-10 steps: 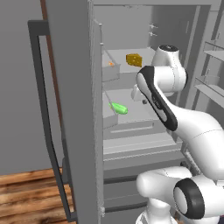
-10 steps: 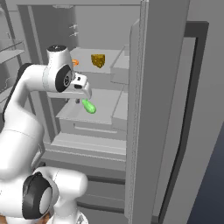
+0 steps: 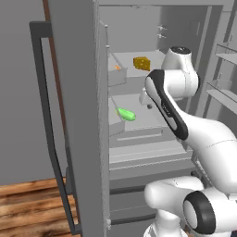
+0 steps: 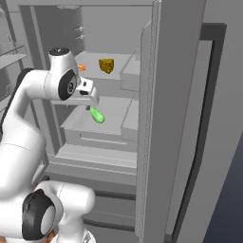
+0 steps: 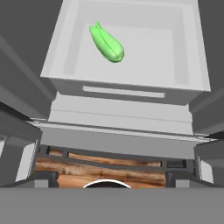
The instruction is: Take the cheese, shrimp, and corn from the fridge and place them on the plate on the dining counter to create an appetizer plate.
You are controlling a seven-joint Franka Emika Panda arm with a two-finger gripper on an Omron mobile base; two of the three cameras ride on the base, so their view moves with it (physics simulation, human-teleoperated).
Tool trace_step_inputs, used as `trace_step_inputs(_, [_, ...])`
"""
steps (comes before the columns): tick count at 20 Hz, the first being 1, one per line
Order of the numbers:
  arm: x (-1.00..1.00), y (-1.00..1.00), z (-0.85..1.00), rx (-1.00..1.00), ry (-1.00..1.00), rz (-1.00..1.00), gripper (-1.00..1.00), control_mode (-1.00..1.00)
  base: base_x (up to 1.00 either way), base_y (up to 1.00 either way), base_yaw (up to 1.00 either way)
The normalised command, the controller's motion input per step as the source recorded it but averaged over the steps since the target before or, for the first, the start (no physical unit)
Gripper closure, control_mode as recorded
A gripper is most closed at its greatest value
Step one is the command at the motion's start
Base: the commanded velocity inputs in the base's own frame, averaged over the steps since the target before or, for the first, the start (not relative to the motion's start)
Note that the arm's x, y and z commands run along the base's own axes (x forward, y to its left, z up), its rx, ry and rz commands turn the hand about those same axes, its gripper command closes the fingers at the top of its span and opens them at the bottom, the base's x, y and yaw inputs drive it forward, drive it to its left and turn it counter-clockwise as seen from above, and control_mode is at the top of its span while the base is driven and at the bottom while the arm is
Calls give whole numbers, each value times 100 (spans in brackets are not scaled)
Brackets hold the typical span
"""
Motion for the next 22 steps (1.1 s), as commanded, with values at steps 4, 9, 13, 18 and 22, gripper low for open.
trace_step_inputs(4, [10, 0, 21, 0, -3, 0, -100, -100, 0, 0, 0])
trace_step_inputs(9, [25, 1, 26, 1, -1, 0, -100, -100, 0, 0, 0])
trace_step_inputs(13, [42, 11, 29, 2, -3, 0, -100, -100, 0, 0, 0])
trace_step_inputs(18, [36, 16, 42, 0, -5, 1, -100, -100, 0, 0, 0])
trace_step_inputs(22, [24, 21, 37, 0, -5, 9, -100, -100, 0, 0, 0])
